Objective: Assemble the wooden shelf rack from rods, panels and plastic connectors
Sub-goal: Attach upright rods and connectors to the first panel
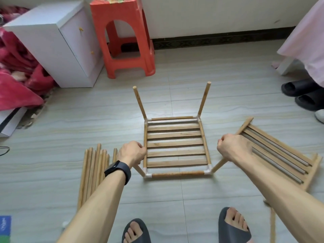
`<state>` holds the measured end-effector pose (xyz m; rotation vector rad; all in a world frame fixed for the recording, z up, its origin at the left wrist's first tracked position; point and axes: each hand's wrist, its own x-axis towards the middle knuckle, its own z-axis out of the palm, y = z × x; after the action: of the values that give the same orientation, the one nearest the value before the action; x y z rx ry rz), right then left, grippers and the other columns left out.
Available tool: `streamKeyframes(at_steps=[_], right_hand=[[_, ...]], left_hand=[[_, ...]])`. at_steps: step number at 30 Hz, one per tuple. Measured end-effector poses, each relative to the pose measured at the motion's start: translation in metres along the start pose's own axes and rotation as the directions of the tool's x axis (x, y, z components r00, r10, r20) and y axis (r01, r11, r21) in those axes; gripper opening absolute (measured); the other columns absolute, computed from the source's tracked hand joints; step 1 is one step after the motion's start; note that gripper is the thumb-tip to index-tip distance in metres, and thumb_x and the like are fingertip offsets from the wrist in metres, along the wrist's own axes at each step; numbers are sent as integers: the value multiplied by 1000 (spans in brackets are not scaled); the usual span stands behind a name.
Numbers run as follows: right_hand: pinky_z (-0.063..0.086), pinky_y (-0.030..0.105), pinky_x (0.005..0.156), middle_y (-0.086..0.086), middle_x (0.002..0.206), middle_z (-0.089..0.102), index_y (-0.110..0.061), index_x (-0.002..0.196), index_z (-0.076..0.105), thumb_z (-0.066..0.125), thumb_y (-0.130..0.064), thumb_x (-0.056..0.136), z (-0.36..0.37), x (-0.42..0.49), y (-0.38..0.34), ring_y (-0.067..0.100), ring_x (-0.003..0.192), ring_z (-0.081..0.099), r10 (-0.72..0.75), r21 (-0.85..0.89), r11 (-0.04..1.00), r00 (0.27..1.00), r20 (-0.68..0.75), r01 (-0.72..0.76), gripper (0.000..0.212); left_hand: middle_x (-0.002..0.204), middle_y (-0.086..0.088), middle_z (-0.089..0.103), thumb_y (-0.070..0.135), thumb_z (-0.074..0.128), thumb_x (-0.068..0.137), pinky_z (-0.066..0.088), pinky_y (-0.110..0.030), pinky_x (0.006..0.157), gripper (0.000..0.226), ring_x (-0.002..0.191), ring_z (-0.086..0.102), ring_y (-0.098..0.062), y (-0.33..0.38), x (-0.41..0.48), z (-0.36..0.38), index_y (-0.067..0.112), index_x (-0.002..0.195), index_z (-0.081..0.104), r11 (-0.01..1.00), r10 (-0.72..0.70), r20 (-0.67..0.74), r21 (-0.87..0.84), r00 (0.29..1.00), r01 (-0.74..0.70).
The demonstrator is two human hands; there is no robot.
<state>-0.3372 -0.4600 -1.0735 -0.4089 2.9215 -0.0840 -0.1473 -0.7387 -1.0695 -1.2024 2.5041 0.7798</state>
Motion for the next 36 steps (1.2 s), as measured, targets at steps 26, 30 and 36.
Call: streamKeyframes(at_steps=[26, 30, 36], right_hand=[[51, 26, 63, -6, 87, 68, -31, 92, 64, 45, -51, 98, 77, -128, -234, 9, 74, 62, -763, 22, 517, 449, 466, 856, 29], [50, 36, 99, 3, 136, 60, -27, 134, 58, 44, -46, 101, 158, -157, -273, 22, 119, 59, -690, 158, 609, 422, 588, 777, 41], [24, 58, 118, -4, 170, -11, -41, 160, 9, 25, -56, 103, 230, -170, -269, 38, 155, -1, -479, 22, 681, 423, 770, 732, 61]], left_hand=[[138, -14, 48, 38, 54, 97, 45, -38, 102, 45, 123, 53, -34, -319, -128, 52, 19, 138, 48, 728, -618, 28, -357, 786, 585], [144, -17, 40, 43, 57, 94, 44, -40, 105, 65, 125, 52, -36, -349, -132, 73, 24, 151, 33, 702, -646, 113, -299, 755, 646], [147, -5, 36, 51, 59, 92, 50, -37, 95, 65, 123, 54, -28, -342, -91, 78, 46, 149, 30, 804, -547, 4, -275, 837, 527]])
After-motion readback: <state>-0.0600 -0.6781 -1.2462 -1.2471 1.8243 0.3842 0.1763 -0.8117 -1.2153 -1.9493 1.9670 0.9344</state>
